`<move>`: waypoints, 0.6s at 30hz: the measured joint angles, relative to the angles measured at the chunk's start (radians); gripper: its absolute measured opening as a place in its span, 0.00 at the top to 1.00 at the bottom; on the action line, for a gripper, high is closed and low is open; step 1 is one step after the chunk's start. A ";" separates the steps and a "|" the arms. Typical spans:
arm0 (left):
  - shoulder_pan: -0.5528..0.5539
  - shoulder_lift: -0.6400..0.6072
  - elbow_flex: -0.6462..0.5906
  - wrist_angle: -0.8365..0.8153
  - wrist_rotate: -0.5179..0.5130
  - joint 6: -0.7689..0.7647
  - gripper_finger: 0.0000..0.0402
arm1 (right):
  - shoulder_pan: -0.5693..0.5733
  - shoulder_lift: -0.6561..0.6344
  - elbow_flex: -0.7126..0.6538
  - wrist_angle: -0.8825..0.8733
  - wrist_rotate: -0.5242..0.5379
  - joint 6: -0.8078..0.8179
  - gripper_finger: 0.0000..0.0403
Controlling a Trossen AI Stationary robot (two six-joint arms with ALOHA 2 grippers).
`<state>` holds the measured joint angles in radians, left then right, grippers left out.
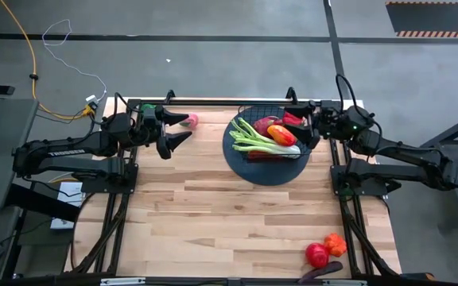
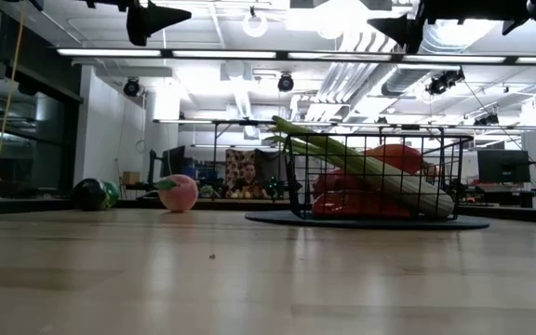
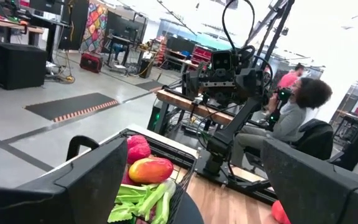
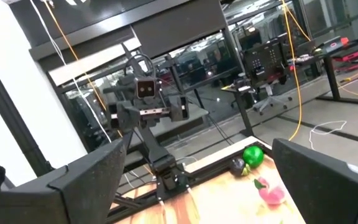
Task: Build produce basket
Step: Put the peach into the black wire basket
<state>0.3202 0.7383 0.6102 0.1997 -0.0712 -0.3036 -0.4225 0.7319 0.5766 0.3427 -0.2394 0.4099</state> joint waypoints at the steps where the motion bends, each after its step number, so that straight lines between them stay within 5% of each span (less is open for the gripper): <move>1: 0.000 0.000 0.000 0.000 -0.002 0.000 0.11 | 0.000 0.000 0.000 -0.005 0.000 0.000 0.02; 7: 0.000 0.000 0.003 -0.007 -0.079 -0.046 0.11 | 0.000 0.000 0.000 -0.022 0.000 0.000 0.02; 13: 0.090 0.067 0.168 -0.401 -0.380 -0.139 0.11 | 0.000 0.000 0.000 -0.040 0.000 0.000 0.02; 18: 0.317 0.215 0.315 -0.705 -0.259 -0.200 0.11 | 0.000 0.000 0.000 -0.068 0.001 0.001 0.02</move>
<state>0.6371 0.9538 0.9249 -0.5049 -0.3307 -0.5033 -0.4225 0.7319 0.5766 0.2749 -0.2382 0.4110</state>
